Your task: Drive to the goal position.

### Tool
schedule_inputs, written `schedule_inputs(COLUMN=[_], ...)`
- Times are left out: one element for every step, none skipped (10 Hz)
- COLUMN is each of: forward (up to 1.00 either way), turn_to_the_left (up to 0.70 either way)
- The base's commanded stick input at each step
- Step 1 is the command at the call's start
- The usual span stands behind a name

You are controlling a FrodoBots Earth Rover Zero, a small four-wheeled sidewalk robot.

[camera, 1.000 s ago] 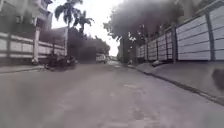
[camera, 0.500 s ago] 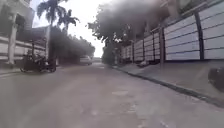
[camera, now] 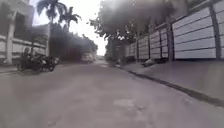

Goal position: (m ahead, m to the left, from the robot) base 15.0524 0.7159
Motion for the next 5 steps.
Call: schedule_inputs(forward=[1.0, 1.0, 1.0, 1.0, 1.0], turn_to_the_left=[0.0, 0.0, 0.0, 0.0, 0.02])
